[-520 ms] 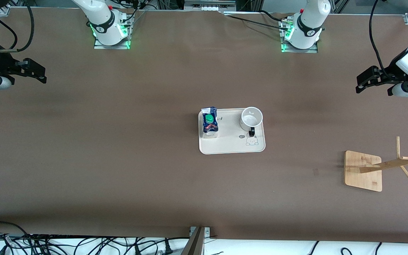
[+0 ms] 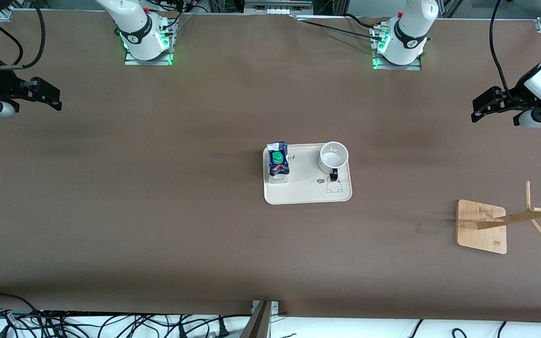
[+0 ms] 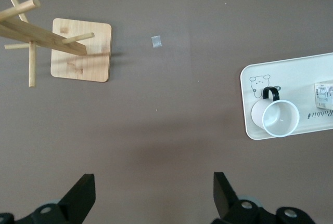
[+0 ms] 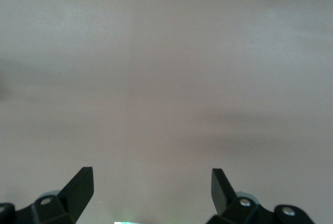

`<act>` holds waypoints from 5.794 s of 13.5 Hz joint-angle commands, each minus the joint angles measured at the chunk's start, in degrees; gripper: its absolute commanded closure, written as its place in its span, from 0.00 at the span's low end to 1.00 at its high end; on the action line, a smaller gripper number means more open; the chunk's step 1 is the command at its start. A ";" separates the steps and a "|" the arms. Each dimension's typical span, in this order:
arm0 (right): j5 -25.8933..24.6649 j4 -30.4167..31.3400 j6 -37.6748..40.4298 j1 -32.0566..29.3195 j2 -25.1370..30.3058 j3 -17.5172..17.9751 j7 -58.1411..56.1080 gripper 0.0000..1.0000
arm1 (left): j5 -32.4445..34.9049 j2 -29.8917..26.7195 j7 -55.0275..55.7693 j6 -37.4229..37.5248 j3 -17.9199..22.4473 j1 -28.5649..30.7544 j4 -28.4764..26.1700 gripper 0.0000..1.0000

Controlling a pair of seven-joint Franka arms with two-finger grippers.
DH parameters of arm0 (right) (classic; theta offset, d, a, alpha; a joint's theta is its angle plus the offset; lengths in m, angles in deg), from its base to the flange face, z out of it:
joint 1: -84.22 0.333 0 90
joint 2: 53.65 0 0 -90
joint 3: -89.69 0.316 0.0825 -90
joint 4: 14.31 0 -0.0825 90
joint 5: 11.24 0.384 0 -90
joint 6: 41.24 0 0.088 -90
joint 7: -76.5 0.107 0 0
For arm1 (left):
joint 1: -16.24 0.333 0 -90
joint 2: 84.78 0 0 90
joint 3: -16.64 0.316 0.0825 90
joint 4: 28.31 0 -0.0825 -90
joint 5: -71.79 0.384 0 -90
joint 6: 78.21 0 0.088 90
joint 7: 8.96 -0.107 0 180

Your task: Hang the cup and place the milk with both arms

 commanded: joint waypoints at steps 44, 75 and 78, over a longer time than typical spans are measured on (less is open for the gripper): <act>-0.93 -1.17 -0.49 -0.36 -0.44 0.44 -0.37 0.00 | 1.04 31.19 41.64 -10.24 -9.65 -16.59 10.81 1.00; 8.92 -22.88 -15.40 35.48 -32.94 1.23 23.26 0.00 | 0.33 29.42 4.19 2.82 -9.73 15.51 29.57 1.00; 8.39 -22.88 -21.22 38.92 -35.85 0.97 27.84 0.00 | -0.01 29.34 3.41 3.00 -9.73 17.43 29.22 1.00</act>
